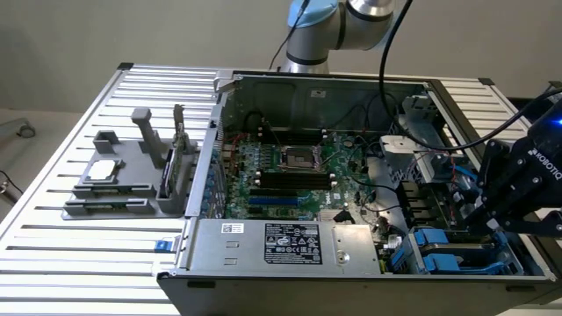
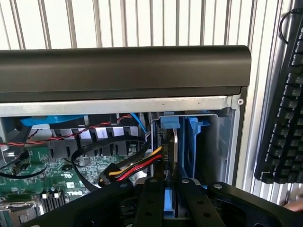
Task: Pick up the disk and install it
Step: 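Insert the first disk wire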
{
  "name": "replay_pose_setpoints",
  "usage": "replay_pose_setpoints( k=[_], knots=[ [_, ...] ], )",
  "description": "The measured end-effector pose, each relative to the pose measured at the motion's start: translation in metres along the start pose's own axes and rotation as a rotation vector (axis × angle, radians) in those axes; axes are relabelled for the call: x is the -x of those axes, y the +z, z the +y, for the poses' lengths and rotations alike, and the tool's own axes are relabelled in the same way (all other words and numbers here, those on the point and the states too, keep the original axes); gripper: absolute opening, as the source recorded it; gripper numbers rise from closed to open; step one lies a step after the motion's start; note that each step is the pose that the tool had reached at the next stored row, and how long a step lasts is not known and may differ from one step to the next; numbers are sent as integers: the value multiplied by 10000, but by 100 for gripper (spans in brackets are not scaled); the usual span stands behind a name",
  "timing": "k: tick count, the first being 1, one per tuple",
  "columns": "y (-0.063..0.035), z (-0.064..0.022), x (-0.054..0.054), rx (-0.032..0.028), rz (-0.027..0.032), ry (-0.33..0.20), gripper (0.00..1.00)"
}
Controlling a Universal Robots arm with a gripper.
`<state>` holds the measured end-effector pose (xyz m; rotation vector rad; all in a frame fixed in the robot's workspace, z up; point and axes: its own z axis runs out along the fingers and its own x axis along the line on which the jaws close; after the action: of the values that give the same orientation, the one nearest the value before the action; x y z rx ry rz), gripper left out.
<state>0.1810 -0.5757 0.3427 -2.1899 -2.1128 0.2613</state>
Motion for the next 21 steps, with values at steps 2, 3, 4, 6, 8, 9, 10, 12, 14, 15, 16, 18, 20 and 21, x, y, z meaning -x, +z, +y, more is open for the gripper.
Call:
replay_pose_setpoints(
  k=[2,3,4,6,8,9,10,12,14,15,16,18,20,21],
  knots=[
    [2,0,0,5,-16,-81,16],
    [4,0,0,8,-23,-122,16],
    [6,0,0,11,-31,-166,16],
    [10,-3,1,14,-40,-228,16],
    [12,-7,1,17,-49,-282,16],
    [12,-9,1,19,-55,-306,16],
    [13,-12,1,20,-58,-326,16],
    [15,-15,1,23,-63,-369,16],
    [18,-17,1,26,-64,-411,16],
    [19,-17,1,27,-64,-432,16],
    [21,-17,0,29,-63,-453,16],
    [28,-16,0,31,-55,-496,16],
    [32,-15,0,33,-52,-540,16],
    [34,-15,0,34,-49,-561,16]
  ],
)
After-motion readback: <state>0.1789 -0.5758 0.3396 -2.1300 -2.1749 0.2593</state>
